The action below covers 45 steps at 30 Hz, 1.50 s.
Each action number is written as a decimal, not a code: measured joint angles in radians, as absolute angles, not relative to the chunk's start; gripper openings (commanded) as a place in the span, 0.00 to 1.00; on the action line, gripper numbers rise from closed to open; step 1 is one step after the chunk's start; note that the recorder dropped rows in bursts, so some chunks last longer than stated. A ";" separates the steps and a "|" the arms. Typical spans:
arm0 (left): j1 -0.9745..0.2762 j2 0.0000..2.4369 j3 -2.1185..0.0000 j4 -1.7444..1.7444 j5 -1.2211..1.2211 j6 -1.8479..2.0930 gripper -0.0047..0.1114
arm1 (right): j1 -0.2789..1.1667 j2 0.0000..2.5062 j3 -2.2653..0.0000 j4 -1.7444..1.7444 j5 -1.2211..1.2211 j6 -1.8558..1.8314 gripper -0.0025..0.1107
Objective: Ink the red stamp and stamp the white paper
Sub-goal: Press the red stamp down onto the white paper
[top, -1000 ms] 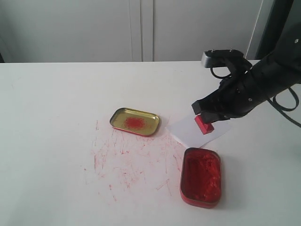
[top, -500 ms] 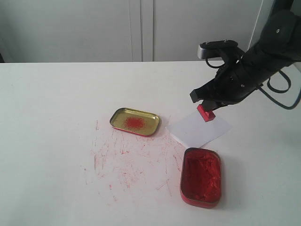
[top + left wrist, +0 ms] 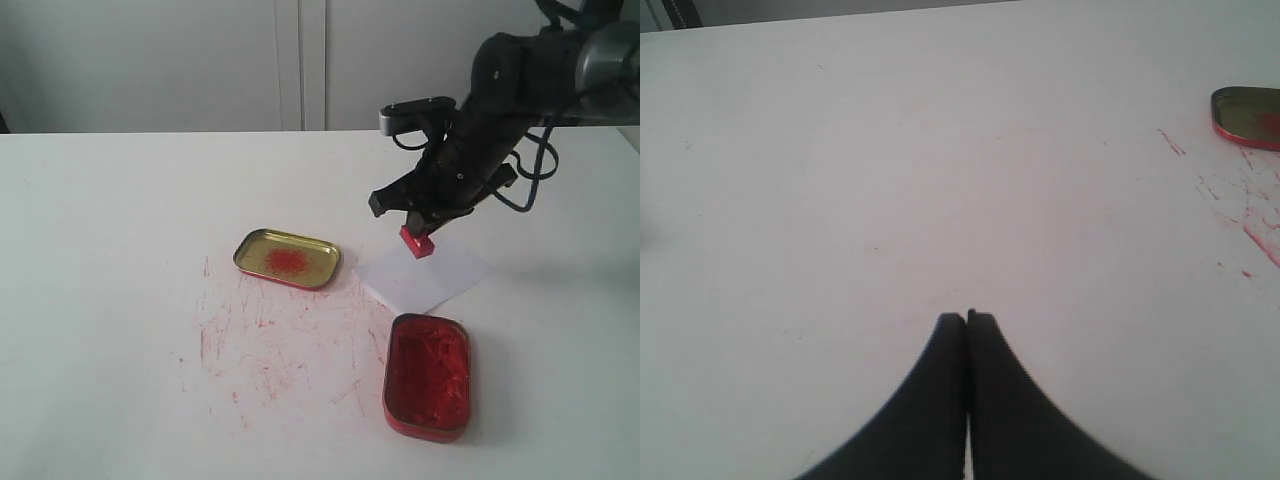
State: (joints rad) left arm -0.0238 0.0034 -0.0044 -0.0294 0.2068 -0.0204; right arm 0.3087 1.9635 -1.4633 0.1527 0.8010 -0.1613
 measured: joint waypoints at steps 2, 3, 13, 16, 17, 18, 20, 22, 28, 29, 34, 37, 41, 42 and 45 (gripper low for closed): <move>-0.024 0.003 -0.004 -0.029 0.207 -0.020 0.04 | 0.309 1.994 -1.486 0.148 0.804 -0.157 0.02; -0.024 0.003 -0.004 -0.029 0.207 -0.020 0.04 | 0.309 1.999 -1.490 0.148 0.804 -0.157 0.02; -0.024 0.003 -0.004 -0.029 0.207 -0.020 0.04 | 0.309 2.057 -1.496 0.080 0.769 -0.132 0.02; -0.024 0.003 -0.004 -0.029 0.207 -0.020 0.04 | 0.309 2.071 -1.496 0.077 0.764 -0.131 0.02; -0.024 0.003 -0.004 -0.029 0.207 -0.020 0.04 | 0.309 2.074 -1.496 0.077 0.763 -0.131 0.02; -0.024 0.003 -0.004 -0.029 0.207 -0.020 0.04 | 0.309 2.078 -1.496 0.074 0.762 -0.131 0.02; -0.024 0.003 -0.004 -0.029 0.207 -0.020 0.04 | 0.309 2.104 -1.496 0.074 0.757 -0.131 0.02; -0.024 0.003 -0.004 -0.029 0.207 -0.020 0.04 | 0.309 2.124 -1.505 0.074 0.752 -0.131 0.02; -0.024 0.003 -0.004 -0.029 0.207 -0.020 0.04 | 0.309 2.164 -1.530 0.076 0.793 -0.131 0.02; -0.024 0.003 -0.004 -0.029 0.207 -0.020 0.04 | 0.309 2.168 -1.533 0.076 0.795 -0.131 0.02; -0.024 0.003 -0.004 -0.029 0.207 -0.020 0.04 | 0.309 2.171 -1.537 0.076 0.801 -0.131 0.02; -0.024 0.003 -0.004 -0.029 0.207 -0.020 0.04 | 0.309 2.172 -1.537 0.076 0.801 -0.131 0.02; -0.024 0.003 -0.004 -0.029 0.207 -0.020 0.04 | 0.309 2.172 -1.537 0.076 0.801 -0.131 0.02; -0.024 0.003 -0.004 -0.029 0.207 -0.020 0.04 | 0.309 2.172 -1.537 0.076 0.801 -0.131 0.02; -0.024 0.003 -0.004 -0.029 0.207 -0.020 0.04 | 0.309 2.172 -1.537 0.076 0.801 -0.131 0.02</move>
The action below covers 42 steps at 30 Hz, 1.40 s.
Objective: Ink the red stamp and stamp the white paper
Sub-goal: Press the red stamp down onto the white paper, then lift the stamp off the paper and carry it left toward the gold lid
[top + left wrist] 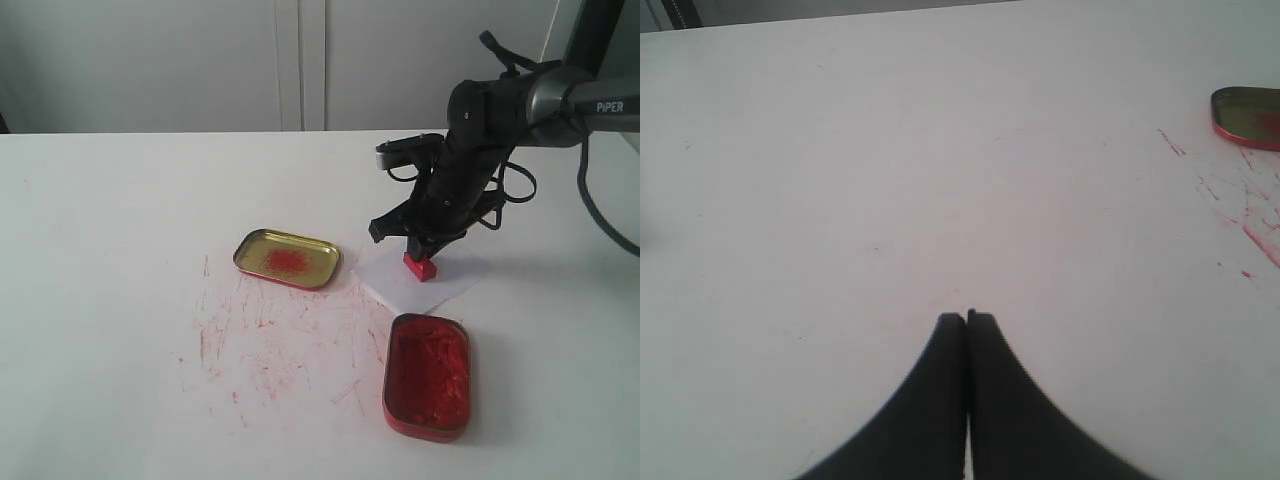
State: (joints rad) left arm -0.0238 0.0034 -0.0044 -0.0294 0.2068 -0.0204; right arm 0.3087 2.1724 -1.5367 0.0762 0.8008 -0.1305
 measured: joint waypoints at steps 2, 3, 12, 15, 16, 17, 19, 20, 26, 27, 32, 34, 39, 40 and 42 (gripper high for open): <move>-0.024 0.003 -0.004 -0.029 0.207 -0.020 0.04 | 0.309 2.172 -1.537 0.076 0.801 -0.131 0.02; -0.024 0.003 -0.004 -0.029 0.207 -0.020 0.04 | 0.309 2.172 -1.537 0.076 0.801 -0.131 0.02; -0.024 0.003 -0.004 -0.029 0.207 -0.020 0.04 | 0.309 2.151 -1.533 0.098 0.786 -0.131 0.02; -0.024 0.003 -0.004 -0.029 0.207 -0.020 0.04 | 0.309 2.139 -1.526 0.098 0.779 -0.131 0.02; -0.024 0.003 -0.004 -0.029 0.207 -0.020 0.04 | 0.309 2.137 -1.526 0.098 0.776 -0.131 0.02; -0.024 0.003 -0.004 -0.029 0.207 -0.020 0.04 | 0.309 2.133 -1.524 0.098 0.775 -0.131 0.02; -0.024 0.003 -0.004 -0.029 0.207 -0.020 0.04 | 0.309 2.128 -1.522 0.103 0.775 -0.131 0.02; -0.024 0.003 -0.004 -0.029 0.207 -0.020 0.04 | 0.309 2.124 -1.520 0.113 0.776 -0.131 0.02; -0.024 0.003 -0.004 -0.029 0.207 -0.020 0.04 | 0.309 2.090 -1.511 0.141 0.796 -0.131 0.02; -0.024 0.003 -0.004 -0.029 0.207 -0.020 0.04 | 0.309 2.083 -1.511 0.144 0.796 -0.131 0.02; -0.024 0.003 -0.004 -0.029 0.207 -0.020 0.04 | 0.309 2.053 -1.511 0.146 0.796 -0.131 0.02; -0.024 0.003 -0.004 -0.029 0.207 -0.020 0.04 | 0.309 2.049 -1.511 0.146 0.796 -0.131 0.02; -0.024 0.003 -0.004 -0.029 0.207 -0.020 0.04 | 0.309 2.048 -1.511 0.156 0.802 -0.131 0.02; -0.024 0.003 -0.004 -0.029 0.207 -0.020 0.04 | 0.309 2.048 -1.511 0.158 0.804 -0.131 0.02; -0.024 0.003 -0.004 -0.029 0.207 -0.020 0.04 | 0.309 2.048 -1.511 0.167 0.804 -0.131 0.02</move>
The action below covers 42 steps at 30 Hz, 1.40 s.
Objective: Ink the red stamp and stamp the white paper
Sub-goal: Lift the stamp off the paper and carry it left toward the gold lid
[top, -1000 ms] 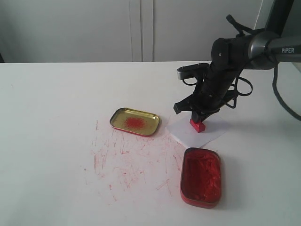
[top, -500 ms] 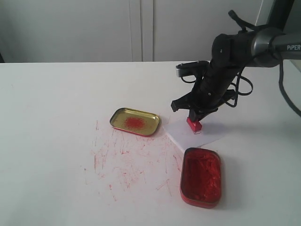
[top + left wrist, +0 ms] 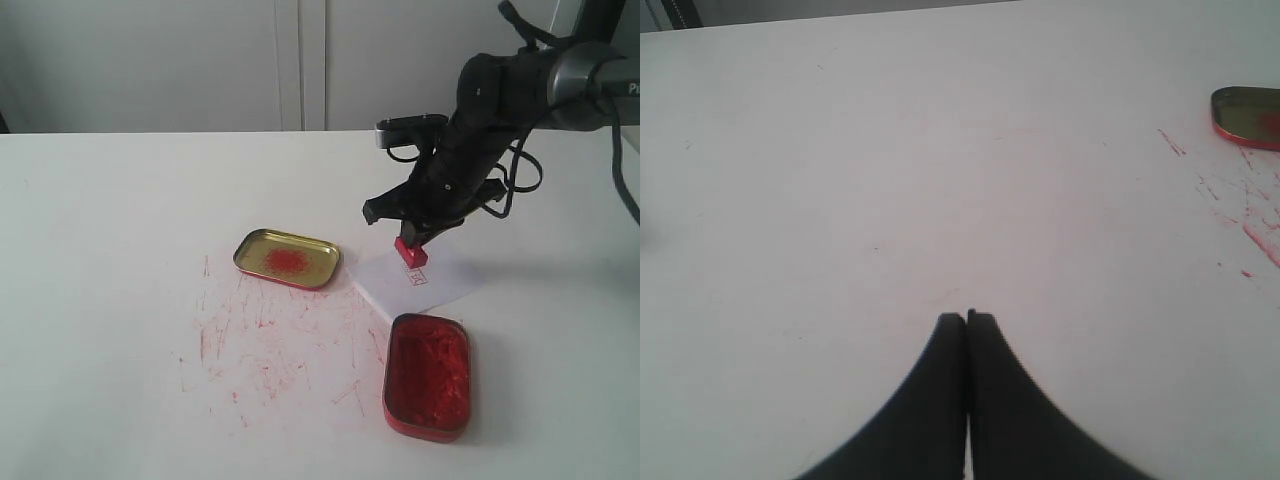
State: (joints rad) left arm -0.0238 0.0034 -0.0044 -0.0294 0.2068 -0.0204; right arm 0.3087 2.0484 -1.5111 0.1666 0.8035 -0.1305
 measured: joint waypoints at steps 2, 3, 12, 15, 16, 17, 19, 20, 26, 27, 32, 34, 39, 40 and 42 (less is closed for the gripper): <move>-0.024 0.003 -0.004 -0.029 0.207 -0.020 0.04 | 0.309 2.048 -1.511 0.179 0.804 -0.131 0.02; -0.024 0.003 -0.004 -0.029 0.207 -0.020 0.04 | 0.309 2.048 -1.511 0.181 0.806 -0.131 0.02; -0.024 0.003 -0.004 -0.029 0.207 -0.020 0.04 | 0.263 2.048 -1.509 0.393 0.855 -0.236 0.02; -0.024 0.003 -0.004 -0.029 0.207 -0.020 0.04 | 0.237 2.047 -1.496 0.493 0.881 -0.315 0.02; -0.024 0.003 -0.004 -0.029 0.207 -0.020 0.04 | 0.232 2.046 -1.493 0.522 0.886 -0.332 0.02; -0.024 0.003 -0.004 -0.029 0.207 -0.020 0.04 | 0.227 2.046 -1.484 0.546 0.888 -0.353 0.02; -0.024 0.003 -0.004 -0.029 0.207 -0.020 0.04 | 0.223 2.045 -1.463 0.593 0.894 -0.389 0.02; -0.024 0.003 -0.004 -0.029 0.207 -0.020 0.04 | 0.223 2.045 -1.453 0.614 0.897 -0.406 0.02; -0.024 0.003 -0.004 -0.029 0.207 -0.020 0.04 | 0.223 2.045 -1.377 0.822 0.920 -0.551 0.02; -0.024 0.003 -0.004 -0.029 0.207 -0.020 0.04 | 0.223 2.045 -1.365 0.854 0.929 -0.577 0.02; -0.024 0.003 -0.004 -0.029 0.207 -0.020 0.04 | 0.234 2.045 -1.331 0.918 0.967 -0.649 0.02; -0.024 0.003 -0.004 -0.029 0.207 -0.020 0.04 | 0.248 2.045 -1.324 0.923 0.969 -0.658 0.02; -0.024 0.003 -0.004 -0.029 0.207 -0.020 0.04 | 0.301 2.045 -1.320 0.938 0.974 -0.680 0.02; -0.024 0.003 -0.004 -0.029 0.207 -0.020 0.04 | 0.310 2.045 -1.320 0.940 0.974 -0.681 0.02; -0.024 0.003 -0.004 -0.029 0.207 -0.020 0.04 | 0.332 2.045 -1.320 0.940 0.976 -0.681 0.02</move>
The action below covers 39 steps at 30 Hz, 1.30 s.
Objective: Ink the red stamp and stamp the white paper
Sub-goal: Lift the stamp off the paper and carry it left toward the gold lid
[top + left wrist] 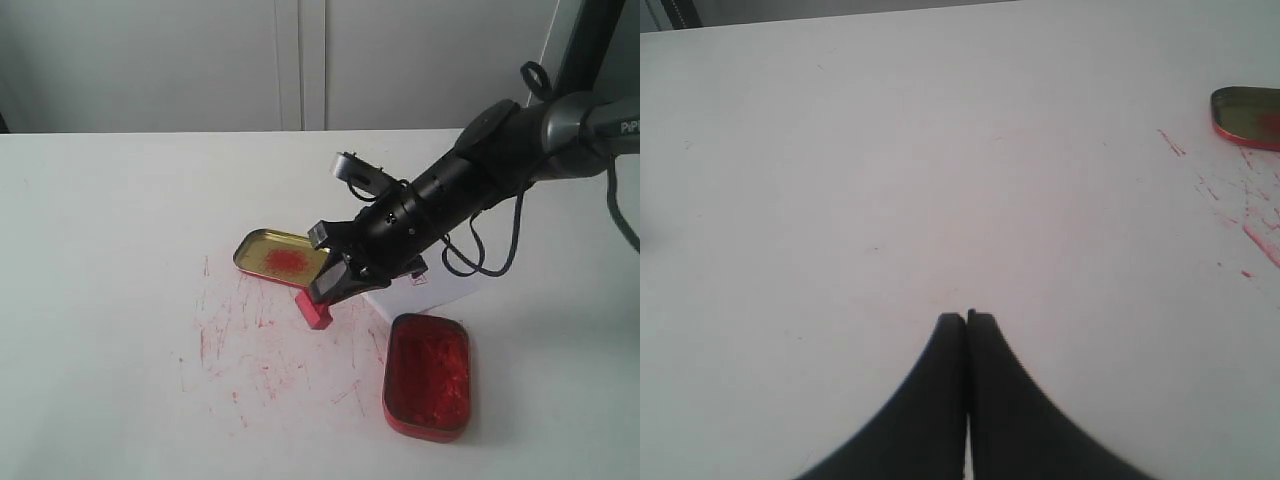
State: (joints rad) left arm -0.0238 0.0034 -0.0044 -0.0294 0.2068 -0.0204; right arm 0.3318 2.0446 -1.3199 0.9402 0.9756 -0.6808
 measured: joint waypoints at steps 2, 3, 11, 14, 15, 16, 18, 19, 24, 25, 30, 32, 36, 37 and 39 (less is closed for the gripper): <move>-0.024 0.003 -0.004 -0.029 0.207 -0.020 0.04 | 0.350 2.045 -1.320 0.940 0.976 -0.683 0.02; -0.024 0.003 -0.004 -0.029 0.207 -0.020 0.04 | 0.360 2.045 -1.320 0.940 0.976 -0.684 0.02; -0.024 0.003 -0.004 -0.029 0.207 -0.020 0.04 | 0.434 2.045 -1.320 0.940 0.982 -0.715 0.02; -0.024 0.003 -0.004 -0.029 0.207 -0.020 0.04 | 0.460 2.045 -1.320 0.940 0.982 -0.721 0.02; -0.024 0.003 -0.004 -0.029 0.207 -0.020 0.04 | 0.466 2.045 -1.320 0.940 0.982 -0.724 0.02; -0.024 0.003 -0.004 -0.029 0.207 -0.020 0.04 | 0.474 2.045 -1.318 0.940 0.982 -0.725 0.02; -0.024 0.003 -0.004 -0.029 0.207 -0.020 0.04 | 0.487 2.047 -1.318 0.940 0.982 -0.725 0.02; -0.024 0.003 -0.004 -0.029 0.207 -0.020 0.04 | 0.495 2.052 -1.318 0.940 0.982 -0.732 0.02; -0.024 0.003 -0.004 -0.029 0.207 -0.020 0.04 | 0.517 2.089 -1.317 0.991 0.982 -0.772 0.02; -0.024 0.003 -0.004 -0.029 0.207 -0.020 0.04 | 0.518 2.096 -1.317 1.011 0.981 -0.784 0.02; -0.024 0.003 -0.004 -0.029 0.207 -0.020 0.04 | 0.518 2.103 -1.317 1.060 0.981 -0.815 0.02; -0.024 0.003 -0.004 -0.029 0.207 -0.020 0.04 | 0.518 2.111 -1.317 1.063 0.981 -0.819 0.02; -0.024 0.003 -0.004 -0.029 0.207 -0.020 0.04 | 0.518 2.132 -1.317 1.069 0.969 -0.821 0.02; -0.024 0.003 -0.004 -0.029 0.207 -0.020 0.04 | 0.518 2.137 -1.317 1.071 0.964 -0.823 0.03; -0.024 0.003 -0.004 -0.029 0.207 -0.020 0.04 | 0.518 2.143 -1.317 1.073 0.954 -0.823 0.06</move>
State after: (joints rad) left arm -0.0238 0.0034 -0.0044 -0.0294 0.2068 -0.0204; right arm 0.5185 2.1433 -1.3172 1.0731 0.9536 -0.8228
